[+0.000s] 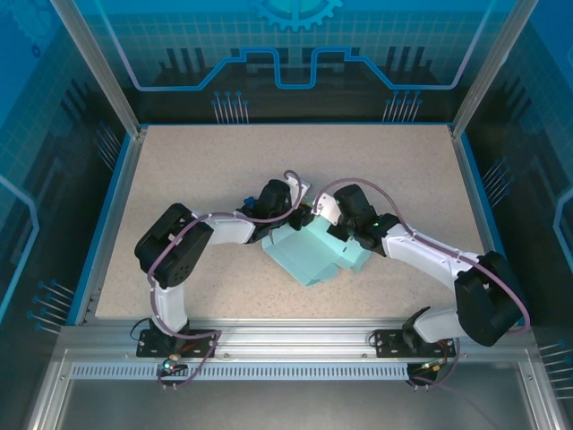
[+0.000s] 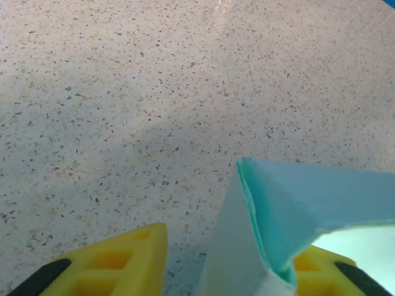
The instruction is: Fold the paper box
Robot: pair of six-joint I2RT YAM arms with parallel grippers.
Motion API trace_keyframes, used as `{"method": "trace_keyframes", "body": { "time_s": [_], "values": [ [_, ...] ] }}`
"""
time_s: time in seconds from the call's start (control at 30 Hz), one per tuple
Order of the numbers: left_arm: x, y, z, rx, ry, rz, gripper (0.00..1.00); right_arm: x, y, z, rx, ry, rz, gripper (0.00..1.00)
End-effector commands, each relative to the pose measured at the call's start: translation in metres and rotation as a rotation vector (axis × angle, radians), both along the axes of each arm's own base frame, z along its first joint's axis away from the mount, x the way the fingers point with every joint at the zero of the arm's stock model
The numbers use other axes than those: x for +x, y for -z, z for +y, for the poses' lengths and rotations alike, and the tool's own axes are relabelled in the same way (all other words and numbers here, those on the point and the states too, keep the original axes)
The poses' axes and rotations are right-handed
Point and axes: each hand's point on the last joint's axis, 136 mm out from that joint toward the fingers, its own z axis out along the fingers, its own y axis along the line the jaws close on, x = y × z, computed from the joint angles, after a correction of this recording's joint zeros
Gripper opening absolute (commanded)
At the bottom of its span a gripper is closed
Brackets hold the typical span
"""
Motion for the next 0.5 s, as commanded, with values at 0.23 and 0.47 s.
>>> {"method": "trace_keyframes", "body": {
  "time_s": [0.23,0.47],
  "values": [
    [0.052,-0.01,0.067,0.145,-0.388,-0.077,0.18,-0.029,0.012,0.006,0.016,-0.081,0.104,0.0],
    [0.038,-0.015,0.043,0.075,-0.237,-0.055,0.32,-0.017,0.002,-0.004,0.008,-0.013,0.037,0.0]
  ]
}}
